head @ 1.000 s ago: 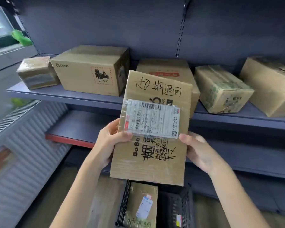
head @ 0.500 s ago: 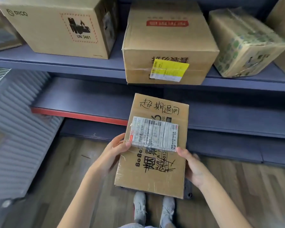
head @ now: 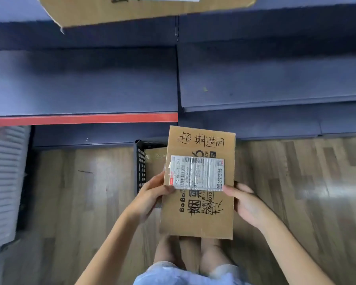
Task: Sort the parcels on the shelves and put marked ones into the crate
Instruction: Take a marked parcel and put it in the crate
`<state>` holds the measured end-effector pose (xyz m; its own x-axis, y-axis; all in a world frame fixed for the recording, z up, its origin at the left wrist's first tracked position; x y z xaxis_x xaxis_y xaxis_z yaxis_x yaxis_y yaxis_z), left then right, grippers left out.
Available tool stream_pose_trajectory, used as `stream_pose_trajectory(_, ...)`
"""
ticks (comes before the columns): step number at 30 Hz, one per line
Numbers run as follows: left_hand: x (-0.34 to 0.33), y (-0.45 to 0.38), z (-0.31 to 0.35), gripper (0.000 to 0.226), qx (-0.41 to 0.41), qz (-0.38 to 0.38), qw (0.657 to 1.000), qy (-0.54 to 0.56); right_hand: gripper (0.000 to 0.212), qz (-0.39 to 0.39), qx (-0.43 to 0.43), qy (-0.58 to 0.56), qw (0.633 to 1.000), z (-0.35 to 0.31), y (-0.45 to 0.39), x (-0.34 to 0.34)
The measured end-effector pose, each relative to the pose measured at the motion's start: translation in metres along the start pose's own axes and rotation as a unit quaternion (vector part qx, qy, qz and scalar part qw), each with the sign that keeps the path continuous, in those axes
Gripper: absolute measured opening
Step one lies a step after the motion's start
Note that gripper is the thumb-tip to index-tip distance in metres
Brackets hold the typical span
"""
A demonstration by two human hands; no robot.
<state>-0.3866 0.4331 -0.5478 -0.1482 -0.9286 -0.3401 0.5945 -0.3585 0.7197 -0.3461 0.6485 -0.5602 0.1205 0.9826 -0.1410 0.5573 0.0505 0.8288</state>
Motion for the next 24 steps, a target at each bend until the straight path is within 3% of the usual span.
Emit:
stream_pose_trajectory(3, -0.003, -0.037, -0.019, 0.039, 0.015, 0.034, 0.999, -0.02, 0.037, 0.033, 0.001, 0.015, 0.999, 0.011, -0.036, 0.018)
stream_pose_trajectory(7, -0.003, -0.079, -0.042, 0.024, -0.007, 0.134, 0.99, -0.035, 0.01, 0.151, 0.027, 0.119, 0.981, 0.021, -0.081, 0.047)
stream_pose_trajectory(12, 0.0, -0.135, -0.079, 0.008, -0.019, 0.199, 0.967, -0.16, 0.009, 0.238, 0.057, 0.246, 0.938, 0.035, -0.132, 0.077)
stream_pose_trajectory(17, -0.001, -0.188, -0.102, 0.013, -0.046, 0.228, 0.95, -0.206, 0.029, 0.274, 0.035, 0.285, 0.918, 0.054, -0.185, 0.098)
stream_pose_trajectory(21, 0.008, -0.226, -0.114, 0.02, -0.059, 0.255, 0.935, -0.238, 0.014, 0.294, 0.048, 0.342, 0.891, 0.067, -0.217, 0.108)
stream_pose_trajectory(24, 0.016, -0.251, -0.123, 0.023, -0.066, 0.252, 0.929, -0.261, 0.019, 0.284, 0.029, 0.347, 0.893, 0.084, -0.242, 0.11)
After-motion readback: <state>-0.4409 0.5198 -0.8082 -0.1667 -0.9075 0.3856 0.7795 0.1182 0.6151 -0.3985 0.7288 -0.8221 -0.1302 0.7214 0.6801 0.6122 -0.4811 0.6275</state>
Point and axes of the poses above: each hand's wrist, its own y-axis away from the middle knuckle, its own x-axis out of the back of the hand, z = x × y, the point moved 9 cm from there along -y, towards the middle knuckle, and after that the axes turned 9 degrees about y, right-handed, at the moved point
